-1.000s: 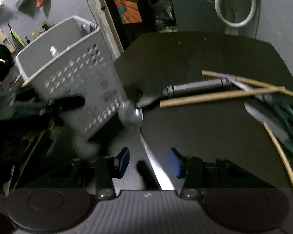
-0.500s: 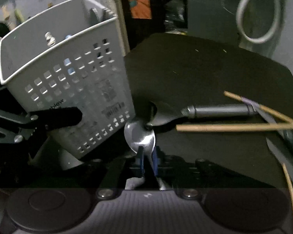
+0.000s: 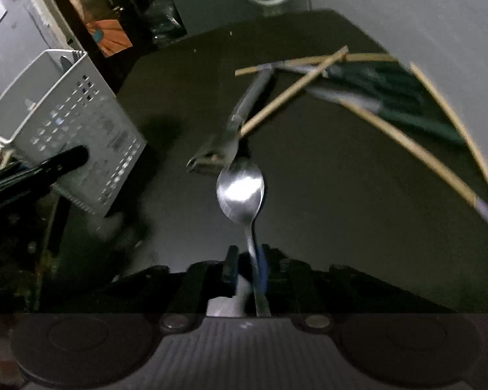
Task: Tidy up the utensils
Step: 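Close the right gripper on the handle of a metal spoon, then lift the metal spoon with the right gripper toward the caddy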
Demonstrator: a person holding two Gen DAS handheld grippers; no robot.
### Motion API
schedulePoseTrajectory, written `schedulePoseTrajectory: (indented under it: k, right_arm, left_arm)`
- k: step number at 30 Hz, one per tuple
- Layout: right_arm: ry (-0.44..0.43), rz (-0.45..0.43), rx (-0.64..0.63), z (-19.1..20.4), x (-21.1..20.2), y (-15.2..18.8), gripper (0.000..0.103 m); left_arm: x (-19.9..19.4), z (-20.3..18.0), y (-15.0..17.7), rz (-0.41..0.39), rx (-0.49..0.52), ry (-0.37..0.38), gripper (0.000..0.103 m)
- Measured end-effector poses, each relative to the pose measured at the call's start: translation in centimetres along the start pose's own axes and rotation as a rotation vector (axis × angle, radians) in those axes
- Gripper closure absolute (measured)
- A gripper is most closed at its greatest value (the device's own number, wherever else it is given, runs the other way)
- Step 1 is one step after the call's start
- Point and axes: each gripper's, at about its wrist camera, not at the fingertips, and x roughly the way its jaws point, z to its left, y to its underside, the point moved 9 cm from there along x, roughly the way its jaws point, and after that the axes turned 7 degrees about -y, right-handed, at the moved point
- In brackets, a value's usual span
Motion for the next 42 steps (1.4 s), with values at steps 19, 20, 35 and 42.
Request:
schedulePoseTrajectory:
  k: [19, 20, 35, 42]
  right_arm:
    - [0.004, -0.221, -0.090, -2.8, -0.8, -4.3, 0.028]
    - [-0.009, -0.218, -0.109, -2.9, -0.4, -4.7, 0.028]
    - [-0.095, -0.216, -0.492, 0.0, 2.4, -3.7, 0.063]
    - [-0.195, -0.220, -0.402, -1.0, 2.1, -4.3, 0.088]
  left_arm:
    - [0.4, -0.2, -0.3, 0.008, 0.041, 0.018, 0.026]
    - [0.3, -0.1, -0.3, 0.010, 0.043, 0.017, 0.026]
    - [0.6, -0.6, -0.1, 0.032, 0.035, -0.031, 0.026]
    - [0.6, -0.7, 0.0, 0.035, 0.035, -0.039, 0.026]
